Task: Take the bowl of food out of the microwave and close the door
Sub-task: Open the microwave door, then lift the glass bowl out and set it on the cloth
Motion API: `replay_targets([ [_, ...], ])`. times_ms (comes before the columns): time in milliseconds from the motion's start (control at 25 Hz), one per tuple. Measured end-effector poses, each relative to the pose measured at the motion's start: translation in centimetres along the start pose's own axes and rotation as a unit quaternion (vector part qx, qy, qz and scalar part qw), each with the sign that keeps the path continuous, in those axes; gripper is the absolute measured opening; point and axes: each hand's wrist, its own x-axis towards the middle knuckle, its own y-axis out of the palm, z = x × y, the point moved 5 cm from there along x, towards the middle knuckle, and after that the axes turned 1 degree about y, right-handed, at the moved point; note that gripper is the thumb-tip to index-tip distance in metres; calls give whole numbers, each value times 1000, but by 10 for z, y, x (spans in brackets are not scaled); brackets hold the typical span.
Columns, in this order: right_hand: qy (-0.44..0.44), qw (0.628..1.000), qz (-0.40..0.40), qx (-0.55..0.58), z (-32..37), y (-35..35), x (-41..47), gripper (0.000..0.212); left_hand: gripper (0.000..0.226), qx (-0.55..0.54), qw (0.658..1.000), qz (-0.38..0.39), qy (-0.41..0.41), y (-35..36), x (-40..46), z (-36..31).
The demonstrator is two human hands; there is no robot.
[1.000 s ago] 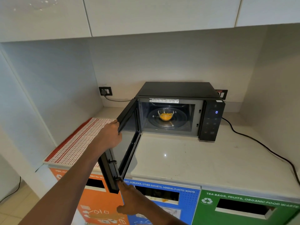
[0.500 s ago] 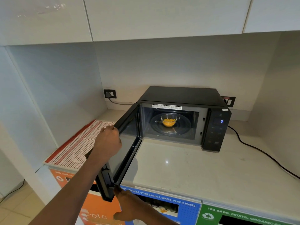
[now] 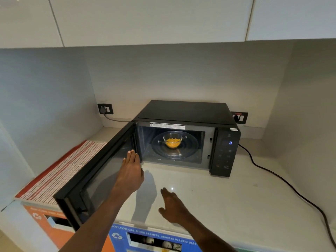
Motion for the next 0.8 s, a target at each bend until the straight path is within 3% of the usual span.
replay_targets([
  [360,66,995,-69,37,-86,-67,47,69,47,-82,996,9,-35,47,61,-18],
  [800,107,984,-114,90,-106,-90,96,46,37,-172,983,13,-64,71,91,-19],
])
